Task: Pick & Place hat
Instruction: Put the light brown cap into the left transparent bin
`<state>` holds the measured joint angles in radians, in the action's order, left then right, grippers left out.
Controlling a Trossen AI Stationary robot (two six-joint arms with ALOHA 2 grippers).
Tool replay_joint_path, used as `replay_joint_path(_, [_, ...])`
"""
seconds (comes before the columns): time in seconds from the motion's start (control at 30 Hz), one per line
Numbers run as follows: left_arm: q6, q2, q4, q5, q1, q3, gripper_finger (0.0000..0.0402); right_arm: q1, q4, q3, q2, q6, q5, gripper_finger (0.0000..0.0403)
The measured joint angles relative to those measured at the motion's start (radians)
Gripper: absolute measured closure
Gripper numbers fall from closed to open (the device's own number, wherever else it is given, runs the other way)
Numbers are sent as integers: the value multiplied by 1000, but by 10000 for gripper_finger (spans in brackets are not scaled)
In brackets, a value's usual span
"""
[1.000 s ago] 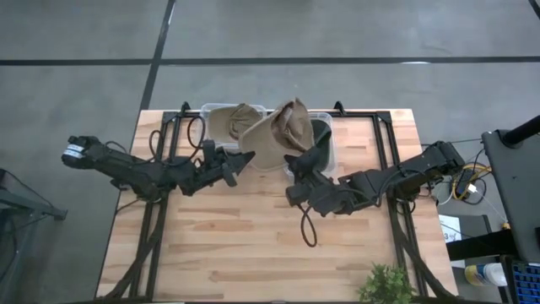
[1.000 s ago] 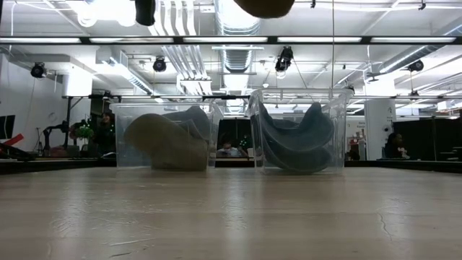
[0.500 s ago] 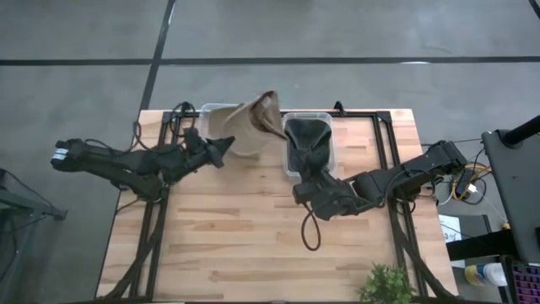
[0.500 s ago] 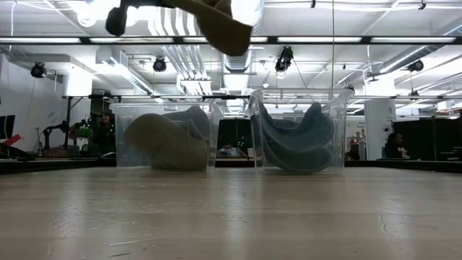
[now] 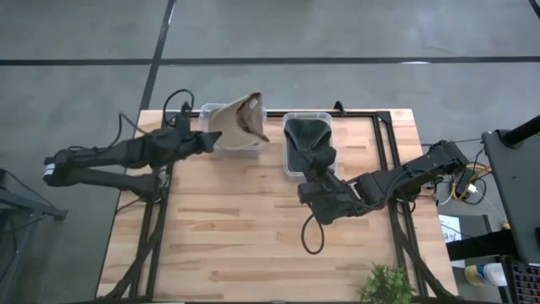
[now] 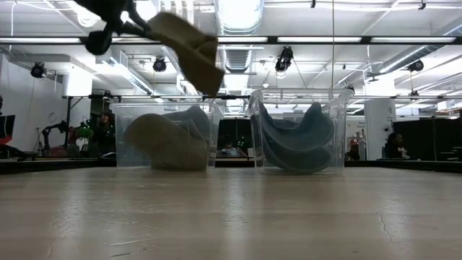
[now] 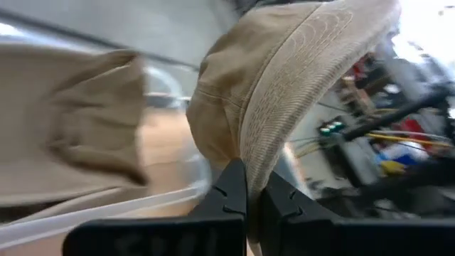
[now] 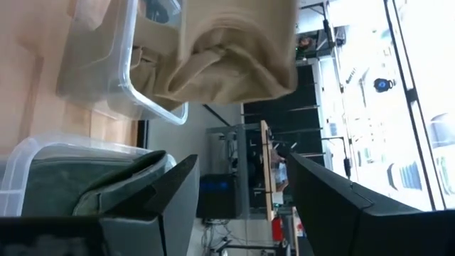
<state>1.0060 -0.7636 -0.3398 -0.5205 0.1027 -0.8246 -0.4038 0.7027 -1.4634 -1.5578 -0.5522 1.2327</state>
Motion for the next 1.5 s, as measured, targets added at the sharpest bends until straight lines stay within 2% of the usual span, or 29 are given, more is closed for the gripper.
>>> replay_joint_path(0.07, [15, -6, -39, 44, 63, 0, 397, 0, 0, 2, 0, 8, 0, 195])
replay_joint_path(0.27, [26, -14, -48, 264, 260, 3, 397, 0, 1, 8, 0, 15, -1, 195])
replay_joint_path(0.4, [29, -22, -164, 336, 375, 4, 397, 0, 2, 9, -1, 46, -3, 195])
replay_joint_path(0.57, [26, -49, -153, 534, 458, 32, 392, 0, 5, 11, -1, 54, -3, 195])
replay_joint_path(0.67, [12, -73, -152, 545, 461, 38, 378, 0, 4, 11, -1, 56, -3, 195])
replay_joint_path(0.9, [-53, -142, -161, 498, 507, 39, 337, 0, 6, 13, -1, 81, -11, 195])
replay_joint_path(1.1, [-89, -175, -201, 477, 541, 38, 277, 0, 9, 17, -1, 87, -11, 195])
replay_joint_path(1.3, [-117, -169, -202, 401, 551, 21, 213, 1, 22, 18, -1, 105, -13, 195])
replay_joint_path(1.5, [-190, -152, -271, 371, 551, -64, 171, 1, 31, 21, -1, 120, -14, 195])
